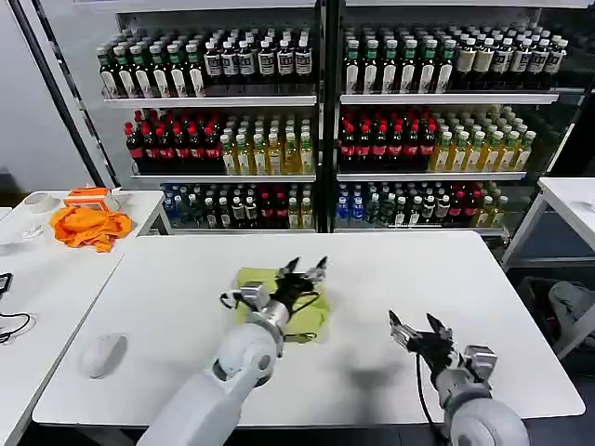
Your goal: Fold and organize the clothes.
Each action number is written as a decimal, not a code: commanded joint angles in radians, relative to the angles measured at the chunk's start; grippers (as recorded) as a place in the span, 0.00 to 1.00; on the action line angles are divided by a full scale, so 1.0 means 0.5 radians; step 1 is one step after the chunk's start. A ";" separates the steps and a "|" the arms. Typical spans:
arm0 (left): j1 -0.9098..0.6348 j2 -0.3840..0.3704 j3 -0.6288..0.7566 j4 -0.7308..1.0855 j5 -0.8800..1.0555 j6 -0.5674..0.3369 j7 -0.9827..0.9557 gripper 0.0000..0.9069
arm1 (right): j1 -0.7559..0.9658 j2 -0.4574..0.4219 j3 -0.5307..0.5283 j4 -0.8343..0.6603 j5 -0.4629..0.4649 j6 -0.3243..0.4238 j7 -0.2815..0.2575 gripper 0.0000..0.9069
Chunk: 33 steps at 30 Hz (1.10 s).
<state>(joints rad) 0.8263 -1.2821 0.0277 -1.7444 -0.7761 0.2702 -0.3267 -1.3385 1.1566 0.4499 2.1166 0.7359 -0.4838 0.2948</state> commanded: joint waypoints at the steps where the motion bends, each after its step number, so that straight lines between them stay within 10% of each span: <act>1: 0.521 0.270 -0.573 -0.306 0.169 -0.156 0.001 1.00 | 0.542 0.095 -0.368 -0.367 0.440 0.039 -0.035 1.00; 20: 0.862 0.178 -0.773 -0.433 0.241 -0.207 0.026 1.00 | 1.058 0.388 -0.649 -1.121 0.334 0.059 -0.094 1.00; 22: 0.865 0.179 -0.777 -0.431 0.240 -0.208 0.026 1.00 | 1.072 0.411 -0.662 -1.176 0.320 0.069 -0.089 0.63; 23: 0.868 0.178 -0.779 -0.428 0.241 -0.209 0.026 1.00 | 1.083 0.432 -0.669 -1.220 0.299 0.074 -0.083 0.30; 25: 0.870 0.175 -0.780 -0.427 0.241 -0.210 0.028 1.00 | 1.092 0.450 -0.672 -1.256 0.278 0.084 -0.077 0.01; 33: 0.878 0.173 -0.782 -0.418 0.239 -0.219 0.032 1.00 | 1.129 0.470 -0.674 -1.331 0.229 0.106 -0.064 0.00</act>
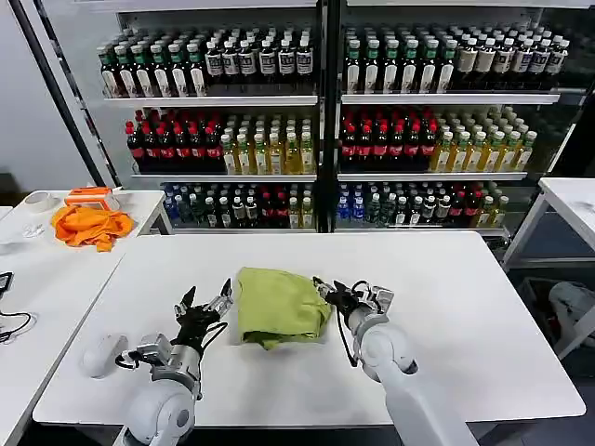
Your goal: Fold and organize the clothes.
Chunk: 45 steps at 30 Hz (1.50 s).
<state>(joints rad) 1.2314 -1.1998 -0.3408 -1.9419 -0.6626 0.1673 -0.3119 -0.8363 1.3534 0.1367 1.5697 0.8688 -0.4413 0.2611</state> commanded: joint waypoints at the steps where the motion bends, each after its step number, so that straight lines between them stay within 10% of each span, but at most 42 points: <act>1: 0.069 0.008 -0.044 -0.022 0.012 -0.015 0.002 1.00 | 0.127 0.077 -0.046 -0.244 -0.043 0.024 0.005 0.00; 42: 0.146 -0.041 0.011 -0.035 0.056 0.004 0.059 1.00 | 0.591 -0.233 0.045 -0.657 -0.278 -0.186 -0.177 0.00; 43: 0.151 -0.042 0.011 -0.037 0.058 0.004 0.060 1.00 | 0.592 -0.233 0.044 -0.656 -0.293 -0.194 -0.181 0.08; 44: 0.158 -0.044 0.011 -0.042 0.065 0.005 0.062 1.00 | 0.588 -0.232 0.044 -0.640 -0.309 -0.197 -0.192 0.83; 45: 0.160 -0.045 0.011 -0.043 0.068 0.005 0.063 1.00 | 0.581 -0.231 0.045 -0.624 -0.313 -0.185 -0.198 1.00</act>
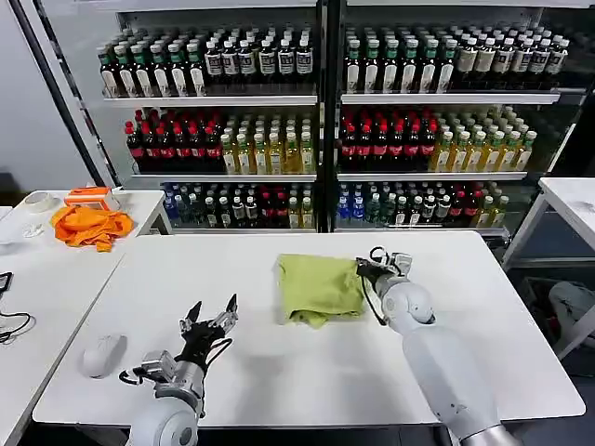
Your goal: Fold and organize the clothes.
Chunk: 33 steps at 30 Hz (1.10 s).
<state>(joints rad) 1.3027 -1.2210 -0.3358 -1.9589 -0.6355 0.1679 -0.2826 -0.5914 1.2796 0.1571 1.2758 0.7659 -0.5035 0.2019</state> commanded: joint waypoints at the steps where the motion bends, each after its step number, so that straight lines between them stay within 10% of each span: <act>1: 0.023 -0.004 0.000 -0.015 0.019 0.004 0.006 1.00 | 0.078 -0.084 0.007 -0.006 -0.108 -0.045 -0.079 1.00; 9: 0.076 0.009 -0.007 -0.053 0.251 -0.014 0.020 1.00 | -0.340 -0.233 0.060 0.614 -0.422 0.372 -0.068 1.00; 20: 0.086 0.025 0.000 -0.111 0.453 -0.029 0.043 1.00 | -1.280 -0.392 0.454 1.402 -0.881 0.545 0.000 1.00; 33: 0.068 0.106 -0.003 -0.157 0.562 0.014 0.084 1.00 | -1.730 -0.293 0.659 1.613 -0.960 0.650 -0.013 1.00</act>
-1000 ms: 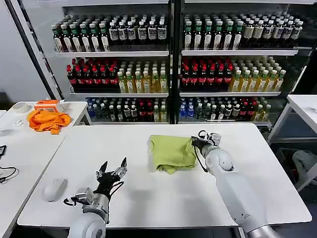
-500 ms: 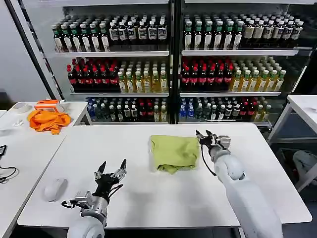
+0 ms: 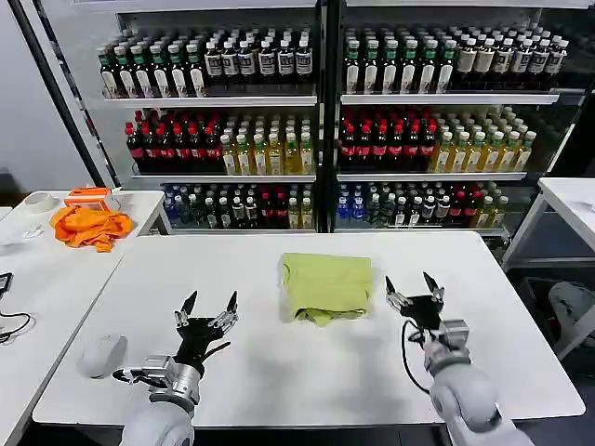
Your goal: Fold and organize the clothes.
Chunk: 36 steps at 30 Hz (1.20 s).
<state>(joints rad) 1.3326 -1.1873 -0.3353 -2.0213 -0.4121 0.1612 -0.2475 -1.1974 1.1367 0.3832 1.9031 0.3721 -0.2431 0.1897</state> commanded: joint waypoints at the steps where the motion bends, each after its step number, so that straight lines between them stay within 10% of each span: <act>1: 0.008 0.043 -0.004 -0.033 0.116 0.031 0.015 1.00 | -0.516 -0.010 0.210 0.364 -0.171 0.133 0.014 1.00; 36: 0.116 0.082 -0.035 -0.128 0.122 0.051 0.035 1.00 | -0.545 -0.031 0.263 0.435 -0.250 0.195 -0.007 1.00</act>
<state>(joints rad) 1.3807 -1.1470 -0.3500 -2.0778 -0.3535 0.1866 -0.2309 -1.4563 1.1228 0.5059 2.1060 0.2665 -0.1670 0.1861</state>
